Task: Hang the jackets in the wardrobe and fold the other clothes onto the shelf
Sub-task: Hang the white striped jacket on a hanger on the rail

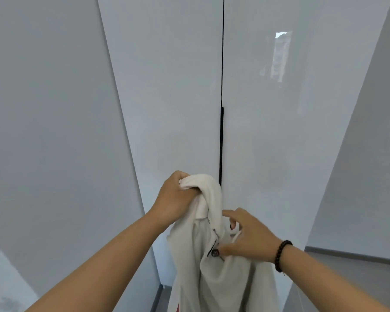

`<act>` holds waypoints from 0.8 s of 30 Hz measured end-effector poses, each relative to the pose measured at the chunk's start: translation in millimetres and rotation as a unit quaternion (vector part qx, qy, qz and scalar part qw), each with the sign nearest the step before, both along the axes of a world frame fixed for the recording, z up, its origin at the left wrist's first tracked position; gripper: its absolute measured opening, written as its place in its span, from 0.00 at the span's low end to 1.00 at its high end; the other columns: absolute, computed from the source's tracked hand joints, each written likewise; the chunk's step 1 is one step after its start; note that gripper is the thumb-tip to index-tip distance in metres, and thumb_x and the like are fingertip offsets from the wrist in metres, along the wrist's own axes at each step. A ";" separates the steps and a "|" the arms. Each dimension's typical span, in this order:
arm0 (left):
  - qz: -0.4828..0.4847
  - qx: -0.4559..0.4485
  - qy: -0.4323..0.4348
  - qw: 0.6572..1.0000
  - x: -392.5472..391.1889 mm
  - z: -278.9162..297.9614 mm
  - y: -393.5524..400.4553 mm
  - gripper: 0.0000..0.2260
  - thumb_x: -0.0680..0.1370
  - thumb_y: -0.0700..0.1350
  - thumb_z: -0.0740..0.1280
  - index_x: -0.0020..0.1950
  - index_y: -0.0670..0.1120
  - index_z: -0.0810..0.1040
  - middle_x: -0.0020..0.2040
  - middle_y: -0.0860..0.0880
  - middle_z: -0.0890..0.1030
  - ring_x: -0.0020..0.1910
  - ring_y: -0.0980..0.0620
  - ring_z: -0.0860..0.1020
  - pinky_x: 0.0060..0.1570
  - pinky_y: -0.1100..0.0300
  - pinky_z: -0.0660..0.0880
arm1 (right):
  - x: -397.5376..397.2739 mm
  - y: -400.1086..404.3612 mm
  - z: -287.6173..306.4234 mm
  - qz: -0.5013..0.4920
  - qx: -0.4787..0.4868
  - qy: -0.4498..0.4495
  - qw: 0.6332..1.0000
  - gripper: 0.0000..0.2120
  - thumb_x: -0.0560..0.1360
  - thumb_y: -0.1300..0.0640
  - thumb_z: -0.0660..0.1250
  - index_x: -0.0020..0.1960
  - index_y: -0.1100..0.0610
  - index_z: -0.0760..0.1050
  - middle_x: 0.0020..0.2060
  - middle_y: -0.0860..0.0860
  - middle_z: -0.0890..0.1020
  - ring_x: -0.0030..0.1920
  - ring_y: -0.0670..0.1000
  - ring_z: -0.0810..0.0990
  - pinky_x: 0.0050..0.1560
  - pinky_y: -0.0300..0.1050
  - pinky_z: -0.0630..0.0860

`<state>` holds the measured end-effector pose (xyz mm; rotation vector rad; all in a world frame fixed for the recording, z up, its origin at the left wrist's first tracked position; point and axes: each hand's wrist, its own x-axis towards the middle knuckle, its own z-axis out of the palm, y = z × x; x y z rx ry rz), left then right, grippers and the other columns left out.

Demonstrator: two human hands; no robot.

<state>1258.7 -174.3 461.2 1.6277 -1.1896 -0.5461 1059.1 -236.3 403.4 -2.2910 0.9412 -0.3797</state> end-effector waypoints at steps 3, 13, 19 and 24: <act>0.001 0.006 0.097 0.995 3.1 3.7 -31.8 0.13 0.70 0.49 0.75 0.51 0.49 0.77 0.47 0.53 0.82 0.45 0.55 0.81 0.41 0.61 0.75 | 29.7 -27.1 -15.1 0.005 0.036 -0.039 0.999 0.21 0.57 0.32 0.73 0.42 0.43 0.75 0.44 0.46 0.77 0.42 0.43 0.76 0.43 0.38 0.74; -0.058 0.188 -0.102 0.975 36.0 -19.9 -83.8 0.59 0.54 0.67 0.78 0.75 0.64 0.46 0.57 0.66 0.69 0.52 0.71 0.70 0.43 0.76 0.68 | 61.3 -139.4 -58.6 -0.038 0.194 -0.190 0.962 0.18 0.74 0.53 0.70 0.44 0.70 0.73 0.35 0.54 0.72 0.37 0.49 0.69 0.40 0.44 0.65; -0.090 0.241 -0.407 0.877 69.9 -28.4 -101.8 0.61 0.68 0.47 0.73 0.64 0.61 0.15 0.38 0.54 0.72 0.35 0.53 0.75 0.31 0.60 0.71 | 69.6 -181.8 -46.3 -0.088 0.078 -0.100 0.988 0.30 0.63 0.36 0.71 0.36 0.65 0.71 0.29 0.48 0.69 0.30 0.45 0.65 0.30 0.36 0.60; -0.078 0.181 -0.324 0.925 118.6 -40.9 -121.3 0.50 0.75 0.42 0.65 0.68 0.70 0.25 0.43 0.51 0.73 0.38 0.49 0.76 0.40 0.55 0.75 | 79.8 -194.8 -32.7 -0.136 0.126 -0.178 0.966 0.07 0.67 0.52 0.75 0.37 0.53 0.79 0.27 0.41 0.73 0.31 0.41 0.72 0.38 0.34 0.69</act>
